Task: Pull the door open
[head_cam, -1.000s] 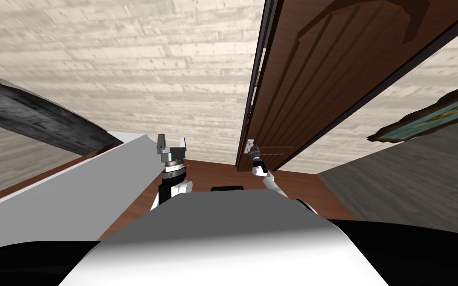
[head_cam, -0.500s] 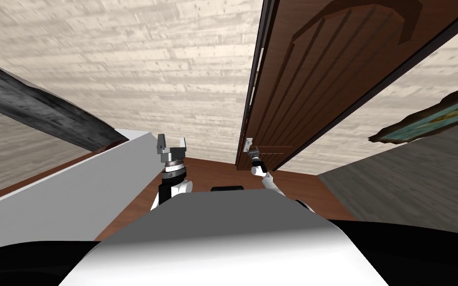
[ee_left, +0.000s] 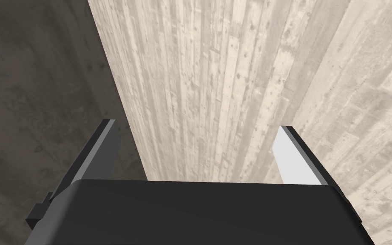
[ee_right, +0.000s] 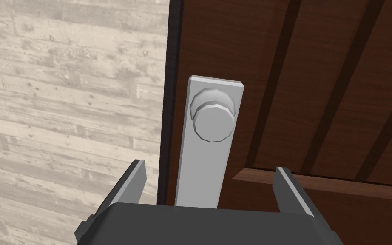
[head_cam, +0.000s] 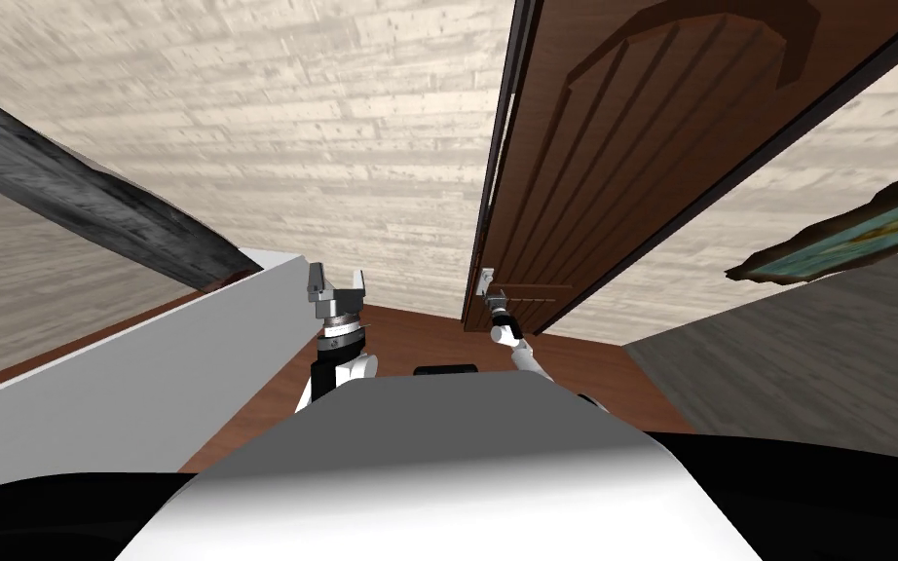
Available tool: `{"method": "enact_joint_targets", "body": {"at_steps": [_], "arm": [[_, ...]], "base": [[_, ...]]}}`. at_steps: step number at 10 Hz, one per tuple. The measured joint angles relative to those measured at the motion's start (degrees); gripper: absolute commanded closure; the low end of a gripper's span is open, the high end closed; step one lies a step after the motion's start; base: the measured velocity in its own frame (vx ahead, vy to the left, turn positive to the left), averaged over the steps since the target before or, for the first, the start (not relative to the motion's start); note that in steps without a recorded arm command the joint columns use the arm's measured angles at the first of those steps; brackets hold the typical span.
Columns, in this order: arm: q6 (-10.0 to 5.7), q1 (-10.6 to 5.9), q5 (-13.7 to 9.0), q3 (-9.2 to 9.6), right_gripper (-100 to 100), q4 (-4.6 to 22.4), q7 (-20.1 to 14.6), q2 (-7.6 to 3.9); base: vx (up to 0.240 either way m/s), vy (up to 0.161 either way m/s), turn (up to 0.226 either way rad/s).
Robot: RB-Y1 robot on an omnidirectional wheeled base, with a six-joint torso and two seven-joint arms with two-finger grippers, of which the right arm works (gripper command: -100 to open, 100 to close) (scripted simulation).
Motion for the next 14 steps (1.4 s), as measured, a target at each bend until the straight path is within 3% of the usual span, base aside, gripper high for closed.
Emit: {"method": "enact_joint_targets", "body": {"at_steps": [3,4,10,11,12,14], "arm": [[0.49,0.25,-1.54,0.11,-100,-0.65,-2.21,0.29],[0.65,1.04,-1.84,-0.79,-100,-1.24,-2.18,-0.14],[-2.46,1.07,-3.36,-2.61,-100,3.06,-7.86,-6.20],[-2.48,2.13,-3.85,-3.51,-100,2.26,-8.52,-7.42],[-2.42,2.23,-3.92,-3.64,100,2.09,-8.65,-7.56],[-2.57,2.07,-3.87,-3.71,100,2.24,-8.51,-7.60]], "base": [[0.000,-0.008,0.091],[0.126,0.029,0.109],[0.161,0.024,0.170],[0.085,-0.019,0.040],[-0.013,0.000,-0.046],[-0.027,-0.002,-0.003]]}}
